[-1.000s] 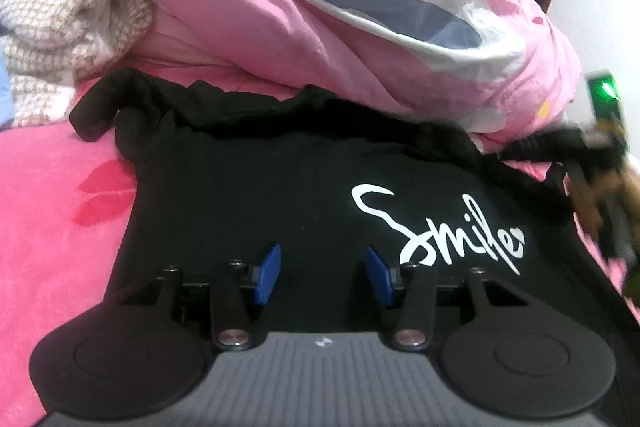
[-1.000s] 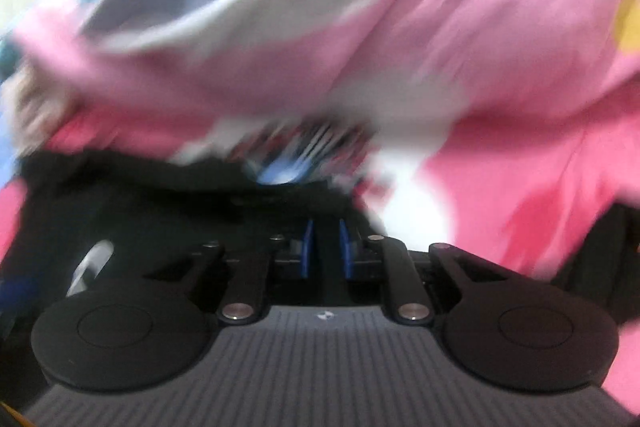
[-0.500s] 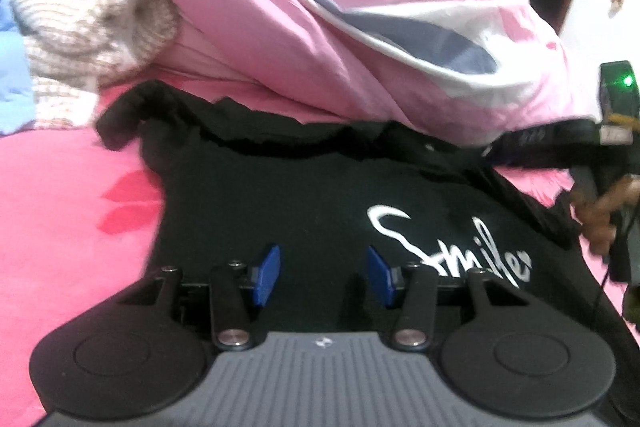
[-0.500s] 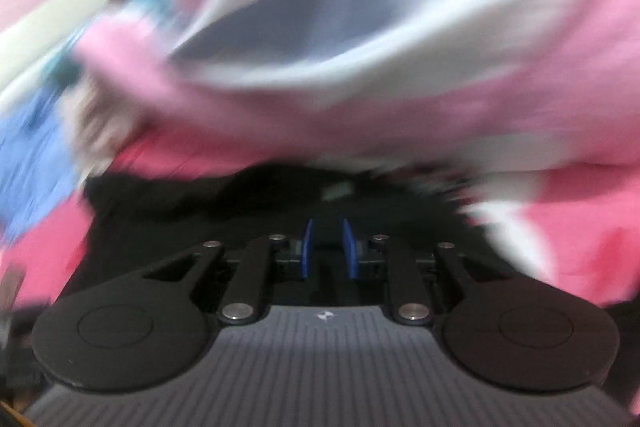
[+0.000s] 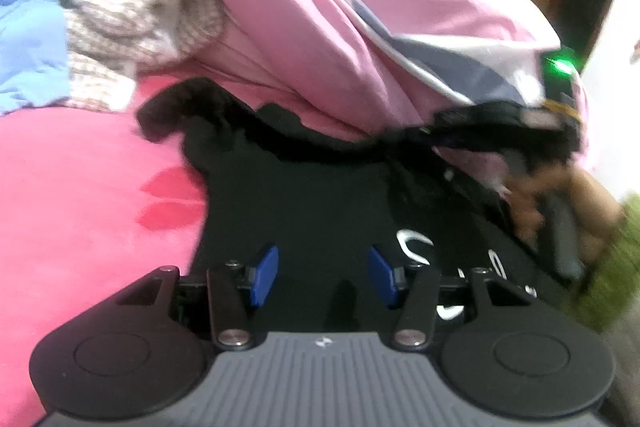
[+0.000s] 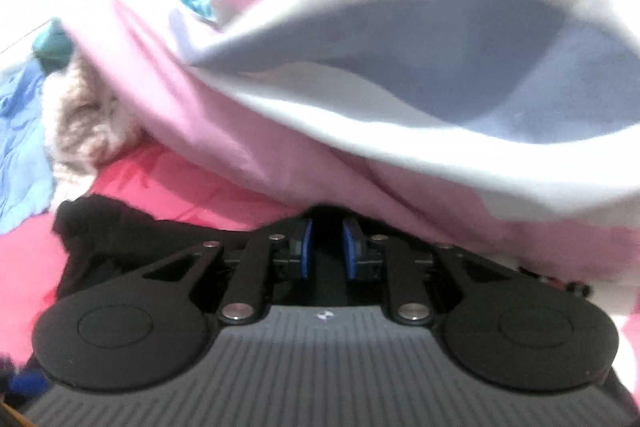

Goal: Fold clothes
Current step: 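Move the right gripper past the shirt collar toward the pink duvet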

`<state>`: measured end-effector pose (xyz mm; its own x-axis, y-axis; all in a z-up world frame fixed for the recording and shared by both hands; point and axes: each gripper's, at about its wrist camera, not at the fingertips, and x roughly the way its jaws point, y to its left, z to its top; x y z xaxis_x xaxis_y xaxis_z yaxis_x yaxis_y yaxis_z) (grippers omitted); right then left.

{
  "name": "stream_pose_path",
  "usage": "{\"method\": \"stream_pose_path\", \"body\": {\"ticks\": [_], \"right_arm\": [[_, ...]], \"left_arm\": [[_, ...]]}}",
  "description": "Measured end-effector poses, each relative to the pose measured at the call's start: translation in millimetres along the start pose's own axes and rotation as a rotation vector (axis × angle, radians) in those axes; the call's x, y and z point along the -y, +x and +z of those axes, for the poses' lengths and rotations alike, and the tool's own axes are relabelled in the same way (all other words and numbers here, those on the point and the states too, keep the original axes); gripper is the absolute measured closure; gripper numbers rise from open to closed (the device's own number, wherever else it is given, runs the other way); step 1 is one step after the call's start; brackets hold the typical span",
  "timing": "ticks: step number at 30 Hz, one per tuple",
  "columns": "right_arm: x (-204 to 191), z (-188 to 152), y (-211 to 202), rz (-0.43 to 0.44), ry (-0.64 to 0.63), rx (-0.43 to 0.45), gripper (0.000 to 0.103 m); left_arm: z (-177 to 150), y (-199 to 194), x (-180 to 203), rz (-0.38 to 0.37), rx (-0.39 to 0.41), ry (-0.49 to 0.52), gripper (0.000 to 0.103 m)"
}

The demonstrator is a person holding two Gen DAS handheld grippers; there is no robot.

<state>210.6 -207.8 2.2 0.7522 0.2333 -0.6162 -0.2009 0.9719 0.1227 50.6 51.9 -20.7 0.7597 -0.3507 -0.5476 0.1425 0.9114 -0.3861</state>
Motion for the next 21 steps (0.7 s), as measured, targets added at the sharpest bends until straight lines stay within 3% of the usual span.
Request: {"method": "stream_pose_path", "body": {"ticks": [5, 13, 15, 21], "right_arm": [[-30.4, -2.3, -32.7, 0.088, -0.038, -0.006, 0.087], [-138.5, 2.9, 24.2, 0.274, -0.422, -0.173, 0.081], [-151.3, 3.4, 43.4, 0.268, -0.470, -0.208, 0.082], [-131.9, 51.0, 103.5, 0.111, -0.217, -0.096, 0.083]], "left_arm": [[11.0, -11.0, -20.2, 0.060, 0.077, -0.099, 0.049], [18.9, -9.3, -48.8, 0.155, 0.080, -0.203, 0.051], [17.4, -9.2, -52.1, 0.161, 0.071, -0.210, 0.052], [10.4, -7.8, -45.1, 0.193, 0.073, -0.152, 0.052]]}}
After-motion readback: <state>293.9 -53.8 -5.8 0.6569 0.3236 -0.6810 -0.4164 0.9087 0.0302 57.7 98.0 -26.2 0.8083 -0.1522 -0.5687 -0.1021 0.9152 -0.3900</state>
